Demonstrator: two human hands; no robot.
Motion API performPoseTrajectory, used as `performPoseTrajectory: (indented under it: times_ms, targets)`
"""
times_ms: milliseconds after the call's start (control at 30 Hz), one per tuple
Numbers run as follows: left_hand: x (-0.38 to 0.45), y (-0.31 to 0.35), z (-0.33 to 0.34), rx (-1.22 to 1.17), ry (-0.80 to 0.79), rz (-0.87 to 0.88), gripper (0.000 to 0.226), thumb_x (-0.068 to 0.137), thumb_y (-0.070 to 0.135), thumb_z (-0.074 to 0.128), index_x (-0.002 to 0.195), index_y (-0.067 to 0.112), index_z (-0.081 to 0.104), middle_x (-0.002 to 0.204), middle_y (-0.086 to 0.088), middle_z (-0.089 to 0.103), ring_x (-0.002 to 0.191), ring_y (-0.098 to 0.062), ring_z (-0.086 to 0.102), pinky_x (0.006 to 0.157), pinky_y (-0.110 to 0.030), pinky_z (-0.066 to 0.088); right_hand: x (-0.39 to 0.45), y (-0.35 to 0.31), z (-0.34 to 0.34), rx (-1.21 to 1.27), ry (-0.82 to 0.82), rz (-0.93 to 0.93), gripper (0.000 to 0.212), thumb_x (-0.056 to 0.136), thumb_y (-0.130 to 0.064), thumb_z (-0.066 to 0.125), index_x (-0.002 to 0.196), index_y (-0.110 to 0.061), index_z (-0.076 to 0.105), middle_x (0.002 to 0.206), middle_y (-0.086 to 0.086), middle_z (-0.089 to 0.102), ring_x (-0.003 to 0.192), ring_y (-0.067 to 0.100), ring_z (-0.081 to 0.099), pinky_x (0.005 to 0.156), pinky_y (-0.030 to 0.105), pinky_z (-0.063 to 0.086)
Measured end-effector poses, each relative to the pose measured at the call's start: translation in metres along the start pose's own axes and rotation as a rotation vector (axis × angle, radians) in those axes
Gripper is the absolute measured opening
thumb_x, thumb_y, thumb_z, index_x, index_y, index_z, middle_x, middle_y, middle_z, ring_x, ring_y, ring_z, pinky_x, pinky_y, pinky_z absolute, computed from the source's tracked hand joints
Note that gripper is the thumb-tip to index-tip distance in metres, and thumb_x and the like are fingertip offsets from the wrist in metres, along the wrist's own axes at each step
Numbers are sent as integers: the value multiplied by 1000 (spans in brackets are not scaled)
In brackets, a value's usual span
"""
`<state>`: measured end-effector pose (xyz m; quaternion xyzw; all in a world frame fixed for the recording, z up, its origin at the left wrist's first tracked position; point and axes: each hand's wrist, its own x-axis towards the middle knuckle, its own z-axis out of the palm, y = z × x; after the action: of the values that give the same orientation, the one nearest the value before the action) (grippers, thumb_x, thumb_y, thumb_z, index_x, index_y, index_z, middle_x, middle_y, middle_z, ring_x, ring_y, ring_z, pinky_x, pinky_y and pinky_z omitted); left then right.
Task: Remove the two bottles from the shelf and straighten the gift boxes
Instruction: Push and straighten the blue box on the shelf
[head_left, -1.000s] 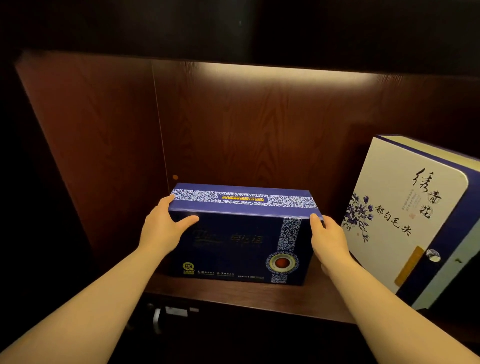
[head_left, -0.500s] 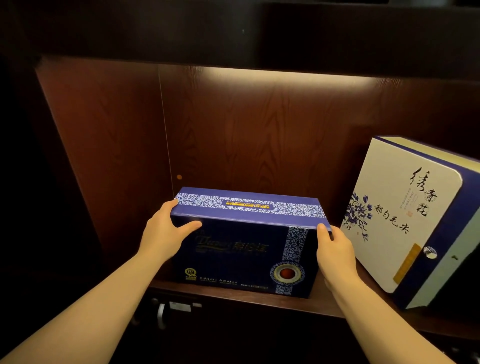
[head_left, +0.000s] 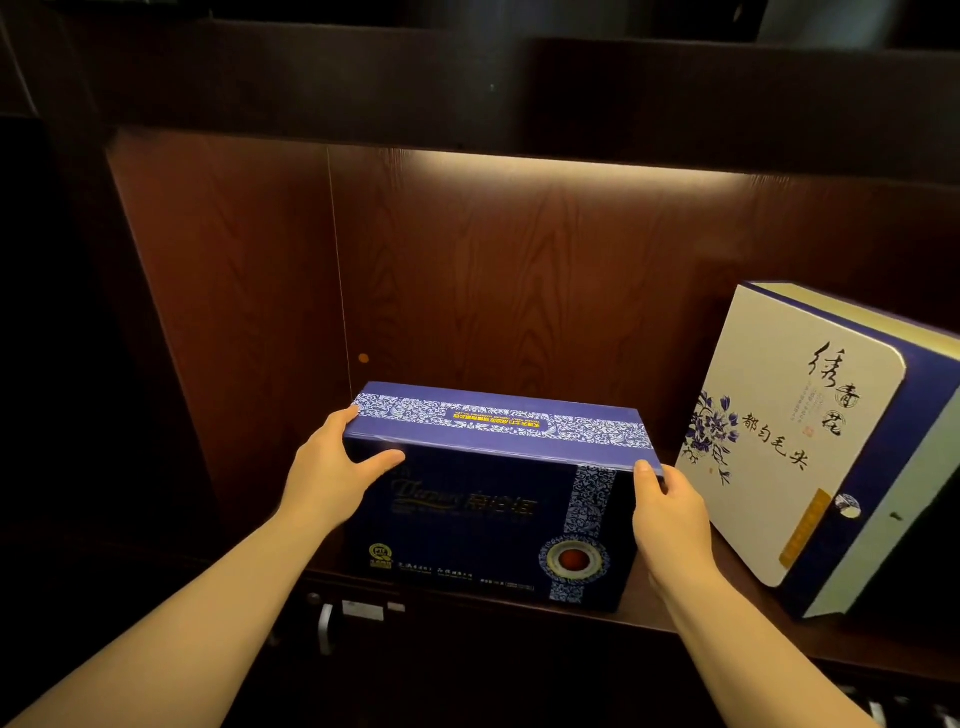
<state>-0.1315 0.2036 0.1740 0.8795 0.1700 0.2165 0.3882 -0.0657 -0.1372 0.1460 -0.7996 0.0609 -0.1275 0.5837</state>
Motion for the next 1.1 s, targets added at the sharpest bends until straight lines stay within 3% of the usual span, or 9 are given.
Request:
performPoseTrajectory:
  times_ms: [167,500,867,1100]
  targets:
    - [4,2,1,-7,6,-6,87,76,41,84,146,18,39,142,-11,54,122,-32,54,92,-44,50,1,-2,0,27,-22,37,32,99,-50,44,111,-27,61,113,3,65,105,24,62,92,57,55]
    - [7,4,5,35,12,1,92,72,30,89,146,13,38,141,-14,54,123,-34,55,95,-49,50,8,-2,-1,86,-43,78,21,95,-49,48,89,-34,62,98,-2,69,94,22,65,88,61,56]
    - [6,1,-1,54,3,-4,90,72,30,89,146,13,39,141,-15,53,122,-36,54,94,-49,49,0,-2,-1,35,-68,38,25,98,-48,47,90,-29,61,96,-1,69,93,23,65,85,59,57]
    - [7,0,-1,60,-29,-16,96,72,35,88,149,12,35,145,-15,48,126,-36,50,99,-49,46,-4,-6,0,38,-46,20,25,99,-45,47,91,-27,61,94,1,70,87,21,66,78,51,55]
